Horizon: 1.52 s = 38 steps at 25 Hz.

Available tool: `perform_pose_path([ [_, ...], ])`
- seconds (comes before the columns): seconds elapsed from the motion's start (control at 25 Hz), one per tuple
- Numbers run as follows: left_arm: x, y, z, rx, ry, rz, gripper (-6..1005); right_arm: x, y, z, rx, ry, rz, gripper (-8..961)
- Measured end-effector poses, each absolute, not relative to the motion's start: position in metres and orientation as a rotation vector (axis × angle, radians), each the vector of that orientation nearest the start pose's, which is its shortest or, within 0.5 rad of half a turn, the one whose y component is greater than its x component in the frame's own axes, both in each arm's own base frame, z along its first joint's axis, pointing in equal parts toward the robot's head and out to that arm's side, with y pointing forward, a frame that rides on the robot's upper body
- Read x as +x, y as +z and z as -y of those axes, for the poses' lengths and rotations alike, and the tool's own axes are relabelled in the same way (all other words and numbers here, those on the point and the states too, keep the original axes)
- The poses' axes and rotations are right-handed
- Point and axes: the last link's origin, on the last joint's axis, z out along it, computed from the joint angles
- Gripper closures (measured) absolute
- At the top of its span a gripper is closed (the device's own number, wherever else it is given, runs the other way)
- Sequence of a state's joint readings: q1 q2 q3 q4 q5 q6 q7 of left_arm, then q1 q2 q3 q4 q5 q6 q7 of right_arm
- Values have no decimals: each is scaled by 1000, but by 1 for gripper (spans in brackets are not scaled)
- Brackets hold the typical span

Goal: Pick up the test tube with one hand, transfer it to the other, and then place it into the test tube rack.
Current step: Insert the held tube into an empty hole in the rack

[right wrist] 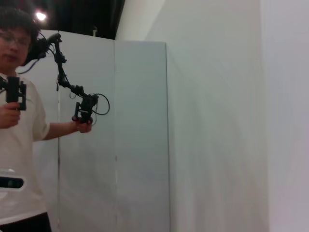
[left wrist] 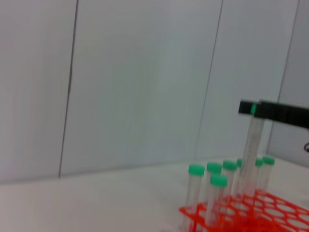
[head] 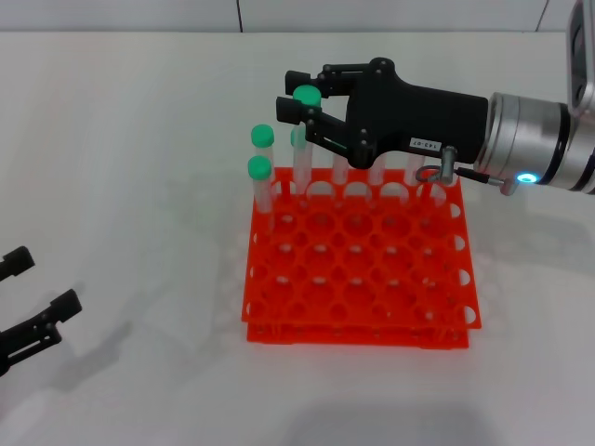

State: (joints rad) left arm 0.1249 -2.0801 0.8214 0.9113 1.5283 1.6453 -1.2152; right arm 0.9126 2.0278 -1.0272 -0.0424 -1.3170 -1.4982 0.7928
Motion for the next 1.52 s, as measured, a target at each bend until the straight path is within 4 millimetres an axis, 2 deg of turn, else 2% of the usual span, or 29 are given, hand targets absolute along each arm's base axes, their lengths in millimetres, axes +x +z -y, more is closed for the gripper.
perform_pose_path([
  [0.28,-348,65,-195,-2342,-729,764,120,155,-58,-369,-2623,1151,-87,629],
  [0.52,-335,70,-214,-2404,-673,750,120,164,-60,-366,-2610,1125,-114,624],
  [0.88,-322,64,-240,-2486,-609,728,120,170,-65,-363,-2575,1117,-154,615],
  [1.16,-317,57,-247,-2523,-589,722,120,171,-66,-362,-2571,1117,-154,609],
  [1.52,-314,45,-254,-2548,-541,711,120,159,-76,-360,-2542,1134,-116,601],
])
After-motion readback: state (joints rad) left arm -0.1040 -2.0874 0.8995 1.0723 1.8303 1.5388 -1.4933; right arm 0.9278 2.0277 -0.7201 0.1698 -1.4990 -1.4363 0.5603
